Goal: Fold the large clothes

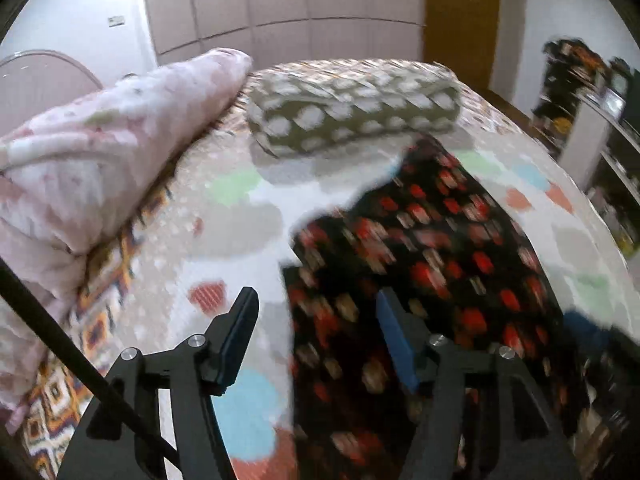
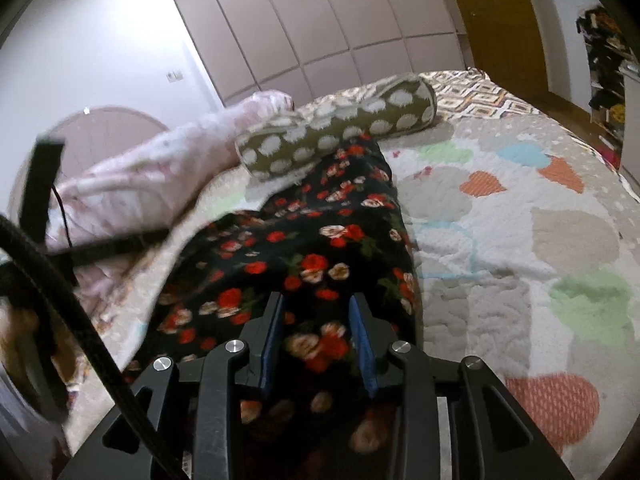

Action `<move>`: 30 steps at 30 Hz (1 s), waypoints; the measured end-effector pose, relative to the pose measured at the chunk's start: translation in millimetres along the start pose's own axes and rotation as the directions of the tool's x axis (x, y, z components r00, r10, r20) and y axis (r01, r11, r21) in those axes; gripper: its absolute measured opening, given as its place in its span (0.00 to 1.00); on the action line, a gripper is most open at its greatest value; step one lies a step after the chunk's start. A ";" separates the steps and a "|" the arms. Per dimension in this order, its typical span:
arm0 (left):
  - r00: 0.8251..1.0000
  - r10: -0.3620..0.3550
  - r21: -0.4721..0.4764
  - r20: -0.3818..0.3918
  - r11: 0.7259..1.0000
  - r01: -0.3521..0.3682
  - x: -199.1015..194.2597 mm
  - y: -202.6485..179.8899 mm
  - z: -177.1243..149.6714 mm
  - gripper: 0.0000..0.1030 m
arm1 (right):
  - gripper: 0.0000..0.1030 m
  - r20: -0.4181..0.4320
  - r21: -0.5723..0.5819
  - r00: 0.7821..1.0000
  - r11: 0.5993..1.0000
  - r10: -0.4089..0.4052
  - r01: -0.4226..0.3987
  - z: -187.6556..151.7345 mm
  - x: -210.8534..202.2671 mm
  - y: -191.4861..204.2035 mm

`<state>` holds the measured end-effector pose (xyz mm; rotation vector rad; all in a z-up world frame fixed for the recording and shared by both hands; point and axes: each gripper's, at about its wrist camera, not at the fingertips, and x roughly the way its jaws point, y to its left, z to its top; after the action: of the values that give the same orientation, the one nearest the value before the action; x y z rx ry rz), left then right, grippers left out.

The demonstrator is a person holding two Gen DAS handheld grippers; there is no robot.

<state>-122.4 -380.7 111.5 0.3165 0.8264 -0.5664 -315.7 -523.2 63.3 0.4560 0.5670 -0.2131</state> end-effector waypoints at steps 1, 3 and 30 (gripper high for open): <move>1.000 -0.016 0.003 -0.023 1.000 0.016 3.1 -4.8 -12.0 0.59 | 0.35 0.001 -0.032 1.000 0.999 -0.015 0.015 -6.7 -7.2 5.8; 0.997 -0.029 0.003 -0.070 1.000 0.029 17.2 -12.1 -37.4 0.59 | 0.35 -0.019 -0.071 0.999 0.997 -0.043 0.041 -18.1 -10.0 11.3; 0.967 0.146 -0.050 0.211 0.989 -0.138 -119.1 -22.0 -136.3 0.94 | 0.58 -0.025 -0.093 0.985 0.981 -0.171 0.168 -77.5 -90.5 23.9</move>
<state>-281.8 -292.2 113.8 0.2753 0.5997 -0.4425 -419.2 -459.4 64.6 0.3231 0.6461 -0.3419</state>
